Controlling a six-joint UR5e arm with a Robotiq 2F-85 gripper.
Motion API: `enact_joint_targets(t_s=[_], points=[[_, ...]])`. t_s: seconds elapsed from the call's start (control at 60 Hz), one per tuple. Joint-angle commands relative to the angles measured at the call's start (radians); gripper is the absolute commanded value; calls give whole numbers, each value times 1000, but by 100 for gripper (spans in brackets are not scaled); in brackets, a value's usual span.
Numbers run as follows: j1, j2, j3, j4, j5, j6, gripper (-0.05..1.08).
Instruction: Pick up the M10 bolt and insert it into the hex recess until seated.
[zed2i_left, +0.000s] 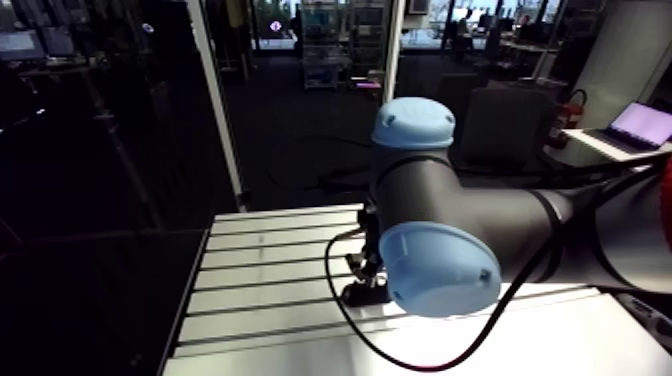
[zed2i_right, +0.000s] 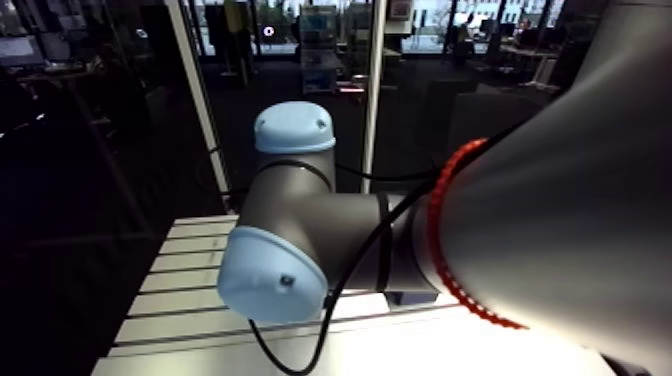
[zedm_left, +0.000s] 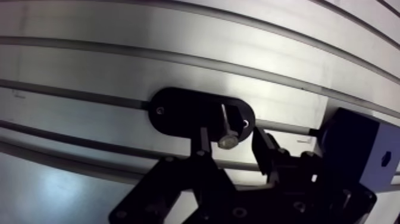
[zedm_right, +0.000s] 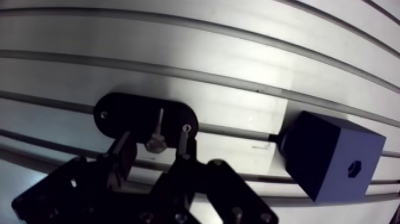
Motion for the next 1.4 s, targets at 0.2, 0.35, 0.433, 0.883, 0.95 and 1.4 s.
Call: enact_joint_targets(t_s=[0.2, 0.35, 0.433, 0.883, 0.95, 1.4], points=[[0, 5, -1, 0, 0, 0, 58], [0, 5, -3, 0, 2, 0, 63], [0, 7, -3, 0, 2, 0, 65], [0, 13, -4, 0, 3, 0, 70], [0, 13, -5, 0, 3, 0, 71], [1, -1, -12, 3, 9, 0, 78]])
